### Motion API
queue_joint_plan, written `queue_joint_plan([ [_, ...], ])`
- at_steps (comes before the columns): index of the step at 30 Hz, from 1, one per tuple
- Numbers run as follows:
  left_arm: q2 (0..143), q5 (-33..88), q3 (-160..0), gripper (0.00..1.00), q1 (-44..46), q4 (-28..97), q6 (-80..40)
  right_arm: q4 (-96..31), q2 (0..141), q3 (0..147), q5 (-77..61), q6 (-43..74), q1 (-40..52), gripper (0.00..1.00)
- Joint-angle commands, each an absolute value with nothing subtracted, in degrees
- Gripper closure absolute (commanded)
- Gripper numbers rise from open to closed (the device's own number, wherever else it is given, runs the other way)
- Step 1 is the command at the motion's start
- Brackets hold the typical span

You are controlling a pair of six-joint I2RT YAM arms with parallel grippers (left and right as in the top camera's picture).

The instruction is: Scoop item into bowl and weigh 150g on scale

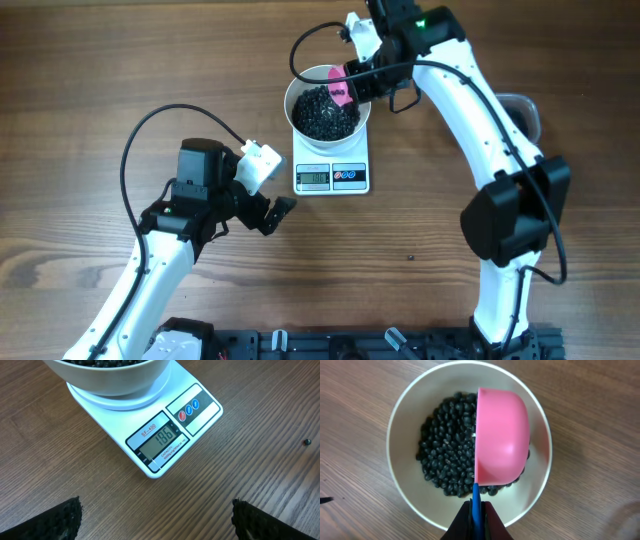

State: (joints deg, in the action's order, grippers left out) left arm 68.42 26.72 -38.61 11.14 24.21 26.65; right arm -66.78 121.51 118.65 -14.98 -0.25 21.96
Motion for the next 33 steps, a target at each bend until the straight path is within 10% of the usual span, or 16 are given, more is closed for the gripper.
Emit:
queue_joint_plan([
  [1,68.49,27.59,-38.24,0.00,11.00,24.23,26.33,-66.96,116.81,118.91,-15.57,0.14,21.98,0.96],
  [33,68.49,27.59,-38.24,0.00,11.00,24.23,26.33,-69.73,113.89,118.91,1.39,-5.78,27.86,0.96],
])
